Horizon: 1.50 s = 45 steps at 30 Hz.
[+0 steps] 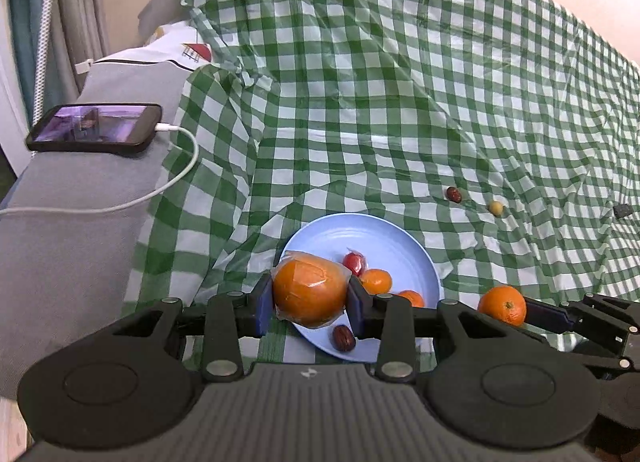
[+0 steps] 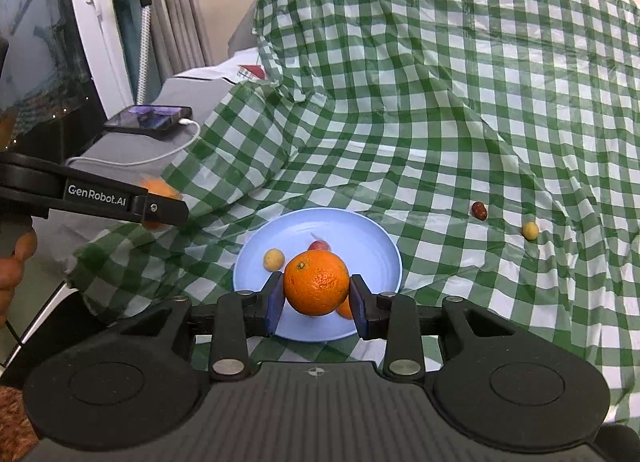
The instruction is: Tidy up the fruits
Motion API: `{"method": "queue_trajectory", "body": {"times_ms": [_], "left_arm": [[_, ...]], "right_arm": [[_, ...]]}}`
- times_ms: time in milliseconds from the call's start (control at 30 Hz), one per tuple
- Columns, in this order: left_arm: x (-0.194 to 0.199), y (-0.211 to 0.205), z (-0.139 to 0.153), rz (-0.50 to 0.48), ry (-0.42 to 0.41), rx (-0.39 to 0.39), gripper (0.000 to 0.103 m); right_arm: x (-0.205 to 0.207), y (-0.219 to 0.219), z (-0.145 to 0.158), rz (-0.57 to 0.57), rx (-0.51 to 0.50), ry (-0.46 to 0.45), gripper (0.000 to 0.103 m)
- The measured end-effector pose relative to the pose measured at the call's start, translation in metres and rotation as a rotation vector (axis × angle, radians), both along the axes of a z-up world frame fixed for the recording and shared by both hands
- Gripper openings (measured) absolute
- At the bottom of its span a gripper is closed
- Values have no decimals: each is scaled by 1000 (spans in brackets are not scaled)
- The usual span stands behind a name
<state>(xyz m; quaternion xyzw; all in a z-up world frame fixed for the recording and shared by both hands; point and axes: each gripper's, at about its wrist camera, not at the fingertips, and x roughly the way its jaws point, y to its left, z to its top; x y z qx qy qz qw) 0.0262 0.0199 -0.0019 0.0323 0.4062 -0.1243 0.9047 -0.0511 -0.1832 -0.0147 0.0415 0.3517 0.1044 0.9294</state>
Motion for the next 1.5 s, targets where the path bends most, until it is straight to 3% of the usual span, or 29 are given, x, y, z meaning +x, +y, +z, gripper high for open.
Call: {"method": "queue_trajectory", "body": {"times_ms": [400,700,767,800,833,867,967,1233,1500], "left_arm": [[69,-27,-56,-21,89,48,41],[94,-43,-87,-57,131,101,41],[97,-43,-87,-75,139,76,51],[97,-42,-85,-79,139,65,76],[95,-41,-81,-70,120,58,95],[91,-39,-75,-54,83,53,100],[78,-34,-56,-68,32,53,103],[17,-9,-25,-33,41,26,103],[-39,1,-4,-17,-14,7,103]], "right_arm": [[58,10,-46,25,-59,80,36],[85,10,-71,47,-82,125,37],[91,11,-73,66,-72,128,40],[93,10,-73,72,-65,128,45],[94,10,-72,75,-62,127,61],[95,9,-69,76,-64,121,72],[86,7,-56,63,-87,109,86],[21,-2,-24,7,-7,159,92],[-25,8,8,-2,-31,43,97]]}}
